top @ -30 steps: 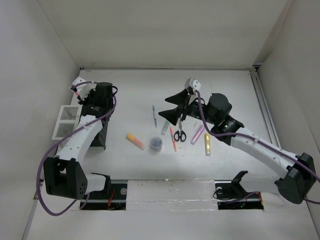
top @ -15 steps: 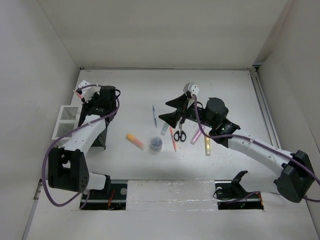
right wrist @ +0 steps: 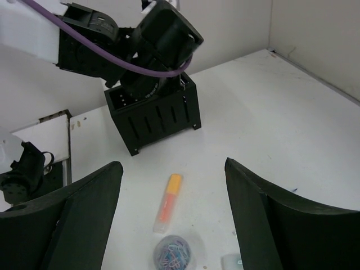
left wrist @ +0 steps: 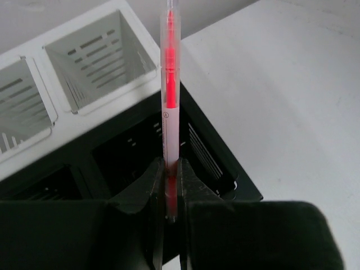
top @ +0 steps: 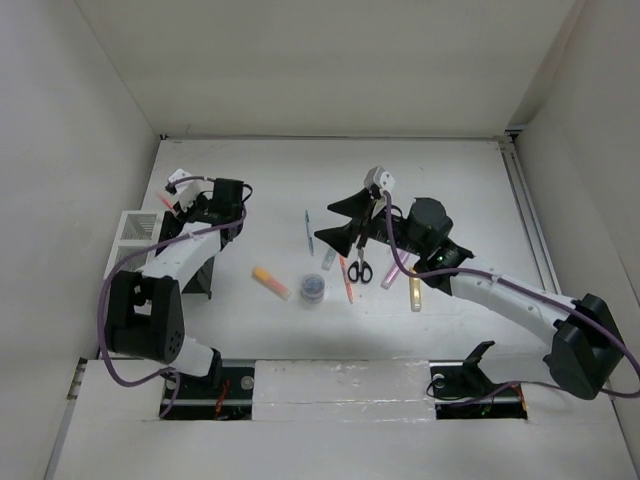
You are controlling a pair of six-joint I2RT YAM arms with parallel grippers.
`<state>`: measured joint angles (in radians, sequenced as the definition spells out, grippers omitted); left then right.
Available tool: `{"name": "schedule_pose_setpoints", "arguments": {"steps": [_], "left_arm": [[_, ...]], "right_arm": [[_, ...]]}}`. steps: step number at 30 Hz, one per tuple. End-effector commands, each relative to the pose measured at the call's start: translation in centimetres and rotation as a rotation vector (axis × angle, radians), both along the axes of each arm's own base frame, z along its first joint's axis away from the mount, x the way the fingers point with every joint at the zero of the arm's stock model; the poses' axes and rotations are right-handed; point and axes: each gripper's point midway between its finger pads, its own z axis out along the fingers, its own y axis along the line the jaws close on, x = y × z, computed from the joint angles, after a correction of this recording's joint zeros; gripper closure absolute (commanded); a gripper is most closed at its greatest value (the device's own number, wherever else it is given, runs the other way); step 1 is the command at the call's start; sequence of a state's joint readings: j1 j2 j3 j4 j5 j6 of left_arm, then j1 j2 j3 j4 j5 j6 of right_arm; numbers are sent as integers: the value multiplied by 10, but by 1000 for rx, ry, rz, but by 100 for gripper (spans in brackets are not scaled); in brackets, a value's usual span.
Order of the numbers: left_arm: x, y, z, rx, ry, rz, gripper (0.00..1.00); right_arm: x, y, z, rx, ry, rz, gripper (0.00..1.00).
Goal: Sort the stationery into containers
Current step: Place the stationery into the container
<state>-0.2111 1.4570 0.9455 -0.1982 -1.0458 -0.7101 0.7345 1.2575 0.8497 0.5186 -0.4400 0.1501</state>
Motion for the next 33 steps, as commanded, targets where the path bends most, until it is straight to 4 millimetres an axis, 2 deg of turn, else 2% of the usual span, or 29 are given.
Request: {"name": "schedule_pose_setpoints", "arguments": {"steps": [1, 5, 10, 11, 14, 16, 18, 19, 21, 22, 23, 24, 25, 26, 27, 29, 30, 31, 32, 33], "left_arm": [[-4, 2, -5, 34, 28, 62, 100], [-8, 4, 0, 39, 25, 104, 98], [-9, 5, 2, 38, 20, 104, 78], [-9, 5, 6, 35, 8, 104, 66], [-9, 5, 19, 26, -33, 100, 49], [-12, 4, 26, 12, -55, 90, 45], [-13, 4, 35, 1, -77, 78, 42], [-12, 4, 49, -2, -120, 68, 39], [-12, -1, 60, -9, -147, 32, 30], [-14, -5, 74, -21, -184, 7, 25], [-13, -5, 84, -18, -201, -12, 16], [-13, -9, 90, -36, -218, -40, 11], [-14, -10, 98, -44, -233, -63, 4], [-19, -11, 117, -61, -280, -89, 0], [-16, -19, 126, -80, -281, -160, 0], [-22, -26, 144, -107, -326, -238, 0], [-23, -36, 149, -121, -335, -290, 0], [-25, -45, 154, -121, -341, -323, 0], [-26, -58, 162, -112, -348, -376, 0], [-28, -87, 166, -122, -353, -470, 0]], "right_arm": [[-8, 8, 20, 62, -65, 55, 21], [-7, 10, 19, 67, -56, 57, 21], [-10, 11, 19, 65, -58, 75, 21], [-10, 11, 19, 65, -58, 75, 21], [-9, 11, 23, 71, -65, 75, 21], [-9, 11, 23, 71, -65, 75, 19], [-13, 13, 23, 71, -64, 84, 19], [-13, 13, 23, 74, -56, 85, 19], [-10, 12, 25, 86, -52, 69, 19], [-8, 12, 26, 88, -51, 57, 19], [-8, 10, 27, 93, -39, 45, 18], [-5, 9, 18, 66, -6, 29, 17], [1, 6, 27, 73, -2, -15, 13], [7, 4, 27, 59, 19, -46, 9], [12, 1, 10, -5, 88, -82, 0], [37, -10, 9, -47, 142, -237, 0], [47, -15, -3, -80, 195, -303, 0], [63, -33, -25, -147, 263, -433, 0], [68, -38, -28, -163, 287, -482, 0], [76, -47, -41, -193, 320, -540, 0]]}}
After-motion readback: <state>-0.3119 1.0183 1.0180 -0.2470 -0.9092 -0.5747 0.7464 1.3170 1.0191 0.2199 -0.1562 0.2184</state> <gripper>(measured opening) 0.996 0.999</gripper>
